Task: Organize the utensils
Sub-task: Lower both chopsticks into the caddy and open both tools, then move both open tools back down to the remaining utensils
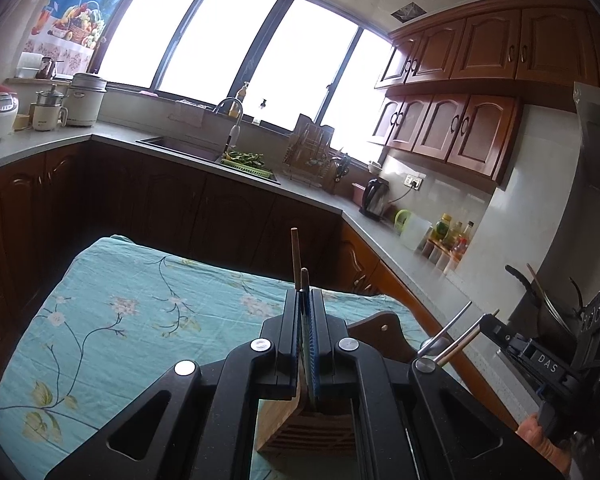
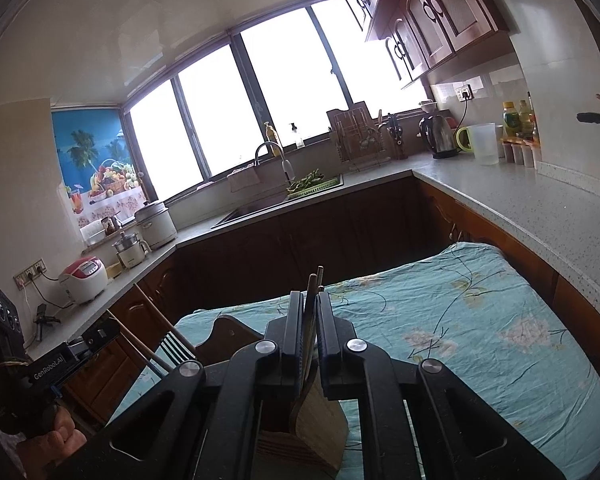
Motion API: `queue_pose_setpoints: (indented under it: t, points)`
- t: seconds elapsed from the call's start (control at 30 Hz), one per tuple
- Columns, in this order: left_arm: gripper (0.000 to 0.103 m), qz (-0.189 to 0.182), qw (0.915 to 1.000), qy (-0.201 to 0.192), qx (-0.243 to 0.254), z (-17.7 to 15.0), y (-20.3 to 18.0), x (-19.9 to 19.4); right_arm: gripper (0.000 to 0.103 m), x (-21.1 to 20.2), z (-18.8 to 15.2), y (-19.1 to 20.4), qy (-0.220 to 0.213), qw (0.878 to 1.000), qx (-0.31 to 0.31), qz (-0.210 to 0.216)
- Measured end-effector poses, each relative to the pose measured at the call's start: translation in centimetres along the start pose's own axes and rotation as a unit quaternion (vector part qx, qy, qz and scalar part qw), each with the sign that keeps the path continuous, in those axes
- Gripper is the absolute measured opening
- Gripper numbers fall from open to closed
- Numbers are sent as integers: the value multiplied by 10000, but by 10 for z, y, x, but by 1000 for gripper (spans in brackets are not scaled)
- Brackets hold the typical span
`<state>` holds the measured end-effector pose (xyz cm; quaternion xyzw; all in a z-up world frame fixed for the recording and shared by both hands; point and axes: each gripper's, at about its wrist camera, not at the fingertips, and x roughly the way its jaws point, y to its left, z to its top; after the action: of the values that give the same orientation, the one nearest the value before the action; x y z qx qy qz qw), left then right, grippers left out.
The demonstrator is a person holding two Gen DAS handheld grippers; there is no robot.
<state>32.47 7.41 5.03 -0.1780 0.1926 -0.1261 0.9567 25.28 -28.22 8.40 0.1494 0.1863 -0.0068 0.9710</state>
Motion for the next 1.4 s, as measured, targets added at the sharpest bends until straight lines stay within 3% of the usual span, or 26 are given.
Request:
queue_pose_setpoints:
  t: [0.1,0.23,0.3,0.37,0.47,0.57,0.63,0.67,1.0,1.4]
  points:
    - [2,6,10000,45,9,-2,-1,-4,15,-4,1,-2,-44,10000,69,47]
    - [5,54,10000,66,11,-2,-3,-9,37,-20,4,-6,-299,9993,219,97]
    - [13,93,9999,84,14,-4,-3,-12,51,-29,6,-5,-416,9987,270,118]
    - [30,141,9999,59,-13,-4,-3,-18,69,-36,7,-5,-486,9983,300,154]
    - [48,221,9997,47,-24,-5,-4,-25,84,-48,6,-2,-574,9977,267,233]
    - [62,296,9996,13,-23,-12,-5,-38,92,-61,-2,2,-576,9978,210,266]
    - [78,423,9991,48,-22,-19,-6,-48,95,-68,-10,3,-507,9980,225,300]
    - [80,491,9988,53,-12,-24,-5,-53,96,-71,-14,3,-455,9983,232,278]
    - [89,915,9942,564,89,-58,-13,-111,100,-91,-63,9,368,9993,42,-47]
    - [92,923,9873,1280,196,-93,-24,-163,100,-118,-114,18,926,9957,70,-48]
